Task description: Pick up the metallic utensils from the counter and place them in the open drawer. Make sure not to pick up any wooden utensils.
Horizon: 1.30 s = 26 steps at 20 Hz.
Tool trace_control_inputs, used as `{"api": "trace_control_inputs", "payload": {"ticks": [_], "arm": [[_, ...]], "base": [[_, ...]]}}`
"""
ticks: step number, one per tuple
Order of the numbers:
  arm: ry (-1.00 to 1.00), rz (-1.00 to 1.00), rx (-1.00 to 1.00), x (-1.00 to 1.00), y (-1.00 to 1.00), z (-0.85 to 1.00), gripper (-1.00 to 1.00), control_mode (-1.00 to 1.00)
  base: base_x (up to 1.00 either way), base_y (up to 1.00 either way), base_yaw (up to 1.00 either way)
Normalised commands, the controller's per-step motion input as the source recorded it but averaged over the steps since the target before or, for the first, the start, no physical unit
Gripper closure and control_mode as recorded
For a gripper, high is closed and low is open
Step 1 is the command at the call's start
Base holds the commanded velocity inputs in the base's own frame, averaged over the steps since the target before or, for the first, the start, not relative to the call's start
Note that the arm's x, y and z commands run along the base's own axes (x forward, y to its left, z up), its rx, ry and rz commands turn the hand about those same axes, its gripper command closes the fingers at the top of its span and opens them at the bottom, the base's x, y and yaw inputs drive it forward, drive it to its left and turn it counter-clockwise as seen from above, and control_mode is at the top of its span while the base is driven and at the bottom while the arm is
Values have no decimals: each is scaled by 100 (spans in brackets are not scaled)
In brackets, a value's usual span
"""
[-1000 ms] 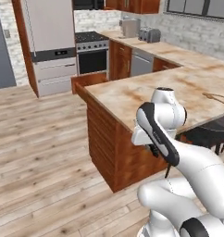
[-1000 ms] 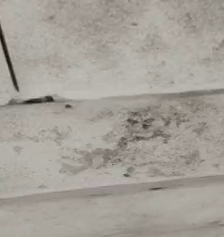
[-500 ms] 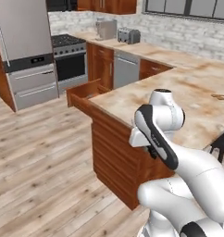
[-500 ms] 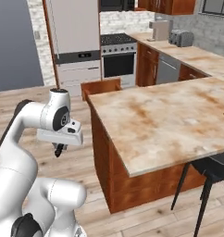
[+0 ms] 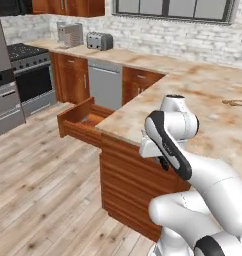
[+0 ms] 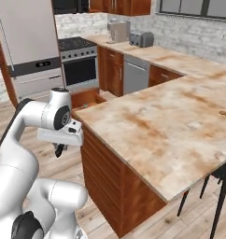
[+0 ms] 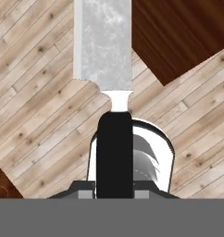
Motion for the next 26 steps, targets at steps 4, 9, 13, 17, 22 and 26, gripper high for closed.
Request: {"api": "trace_control_inputs", "payload": {"ticks": [4,9,13,17,22,26], "arm": [[0,0,0,0,0,0,100,100],[0,0,0,0,0,0,100,100],[0,0,0,0,0,0,100,100],[0,0,0,0,0,0,100,100],[0,0,0,0,0,0,100,100],[0,0,0,0,0,0,100,100]], "base": [[28,100,-48],[17,100,-44],[5,100,-41],[11,100,-44],[34,100,-55],[37,100,-57]]}}
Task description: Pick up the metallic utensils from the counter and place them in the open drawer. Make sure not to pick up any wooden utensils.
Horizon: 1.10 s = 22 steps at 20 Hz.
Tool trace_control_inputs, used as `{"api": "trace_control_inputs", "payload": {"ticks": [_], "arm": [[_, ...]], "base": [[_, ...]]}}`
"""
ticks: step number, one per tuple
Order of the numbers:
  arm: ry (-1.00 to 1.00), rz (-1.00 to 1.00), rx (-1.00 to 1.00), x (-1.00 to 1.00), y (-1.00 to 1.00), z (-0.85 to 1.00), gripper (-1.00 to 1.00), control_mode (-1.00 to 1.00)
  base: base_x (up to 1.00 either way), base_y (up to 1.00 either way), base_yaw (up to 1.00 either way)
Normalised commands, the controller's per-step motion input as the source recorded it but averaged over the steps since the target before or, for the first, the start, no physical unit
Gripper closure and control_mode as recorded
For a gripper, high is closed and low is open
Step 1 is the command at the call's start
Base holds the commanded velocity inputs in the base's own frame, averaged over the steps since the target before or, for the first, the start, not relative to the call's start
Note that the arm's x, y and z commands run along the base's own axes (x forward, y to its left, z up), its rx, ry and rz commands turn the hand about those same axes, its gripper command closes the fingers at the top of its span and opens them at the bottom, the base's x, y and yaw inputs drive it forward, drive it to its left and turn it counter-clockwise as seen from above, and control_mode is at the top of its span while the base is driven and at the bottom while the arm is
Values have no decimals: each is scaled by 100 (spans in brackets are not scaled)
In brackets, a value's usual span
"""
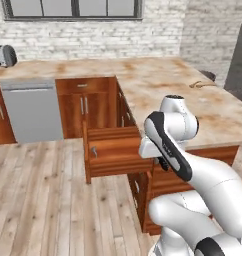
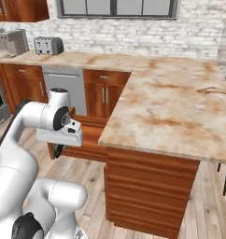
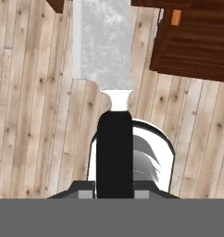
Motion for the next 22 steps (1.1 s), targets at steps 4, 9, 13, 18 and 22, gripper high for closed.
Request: {"api": "trace_control_inputs", "payload": {"ticks": [4,9,13,18,22], "arm": [[0,0,0,0,0,0,100,100],[0,0,0,0,0,0,100,100],[0,0,0,0,0,0,100,100],[0,0,0,0,0,0,100,100],[0,0,0,0,0,0,100,100]], "base": [[61,80,-47],[93,11,-13],[14,0,0],[4,25,-2],[2,20,-2]]}}
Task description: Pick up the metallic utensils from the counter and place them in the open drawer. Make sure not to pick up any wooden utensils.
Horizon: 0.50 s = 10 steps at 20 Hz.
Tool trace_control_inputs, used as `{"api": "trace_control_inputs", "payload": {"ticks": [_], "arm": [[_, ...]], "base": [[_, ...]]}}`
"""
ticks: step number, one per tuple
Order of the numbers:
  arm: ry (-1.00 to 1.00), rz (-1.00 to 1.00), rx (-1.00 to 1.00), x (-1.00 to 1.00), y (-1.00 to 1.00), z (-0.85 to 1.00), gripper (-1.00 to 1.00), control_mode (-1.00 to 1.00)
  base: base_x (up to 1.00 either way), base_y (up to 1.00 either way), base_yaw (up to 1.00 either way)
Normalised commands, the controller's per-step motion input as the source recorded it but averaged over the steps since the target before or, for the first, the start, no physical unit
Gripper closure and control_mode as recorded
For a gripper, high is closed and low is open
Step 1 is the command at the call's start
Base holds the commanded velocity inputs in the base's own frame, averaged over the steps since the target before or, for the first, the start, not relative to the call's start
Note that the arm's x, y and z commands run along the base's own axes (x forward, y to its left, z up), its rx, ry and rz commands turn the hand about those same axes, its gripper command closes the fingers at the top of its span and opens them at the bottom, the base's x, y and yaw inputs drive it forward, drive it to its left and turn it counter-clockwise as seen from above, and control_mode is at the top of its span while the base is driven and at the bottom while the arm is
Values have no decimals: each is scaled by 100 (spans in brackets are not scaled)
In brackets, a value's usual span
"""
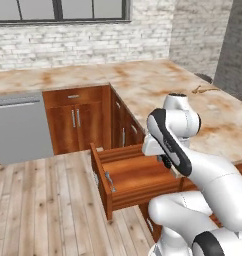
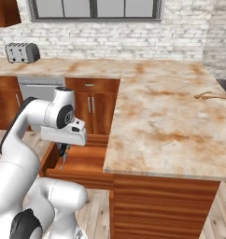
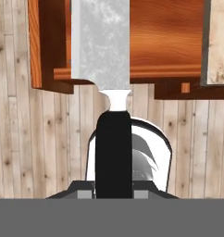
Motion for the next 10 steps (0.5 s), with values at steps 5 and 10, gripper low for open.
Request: {"api": "trace_control_inputs", "payload": {"ticks": [5,10], "arm": [[0,0,0,4,4,-2,100,-100],[18,-4,0,76,39,-50,100,-100]], "base": [[0,0,0],[0,0,0]]}}
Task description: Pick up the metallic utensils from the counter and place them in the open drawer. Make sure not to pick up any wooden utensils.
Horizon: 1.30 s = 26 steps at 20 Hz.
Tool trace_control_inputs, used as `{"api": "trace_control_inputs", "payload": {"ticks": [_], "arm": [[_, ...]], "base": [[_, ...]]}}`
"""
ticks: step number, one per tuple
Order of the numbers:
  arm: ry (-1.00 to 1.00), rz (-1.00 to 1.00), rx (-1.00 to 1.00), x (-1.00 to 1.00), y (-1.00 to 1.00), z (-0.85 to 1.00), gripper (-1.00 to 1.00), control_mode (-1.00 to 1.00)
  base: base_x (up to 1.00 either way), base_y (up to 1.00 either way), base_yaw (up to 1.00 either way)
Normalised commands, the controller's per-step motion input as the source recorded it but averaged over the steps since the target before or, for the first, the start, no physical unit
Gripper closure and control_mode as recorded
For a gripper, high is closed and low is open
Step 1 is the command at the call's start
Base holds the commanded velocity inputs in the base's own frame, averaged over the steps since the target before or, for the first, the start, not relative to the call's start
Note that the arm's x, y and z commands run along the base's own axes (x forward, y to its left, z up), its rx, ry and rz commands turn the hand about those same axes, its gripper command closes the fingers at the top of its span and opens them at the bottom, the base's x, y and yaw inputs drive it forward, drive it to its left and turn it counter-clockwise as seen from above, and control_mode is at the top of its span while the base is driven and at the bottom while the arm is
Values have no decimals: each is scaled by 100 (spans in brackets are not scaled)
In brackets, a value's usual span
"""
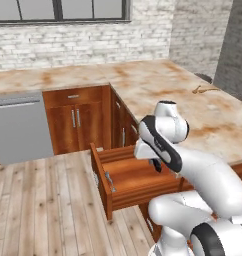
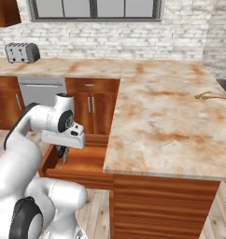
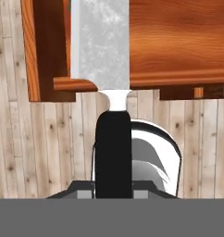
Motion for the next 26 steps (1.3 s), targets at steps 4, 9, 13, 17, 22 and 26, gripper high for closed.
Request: {"api": "trace_control_inputs", "payload": {"ticks": [4,9,13,17,22,26], "arm": [[23,-9,0,100,42,-31,100,-100],[36,0,-9,90,3,31,100,-100],[20,0,-8,54,0,5,100,-100],[1,0,-2,28,1,-89,100,-100],[0,0,0,17,8,-100,100,-100],[0,0,0,27,4,-100,100,-100]], "base": [[0,0,0],[0,0,0],[0,0,0],[0,0,0],[0,0,0],[0,0,0]]}}
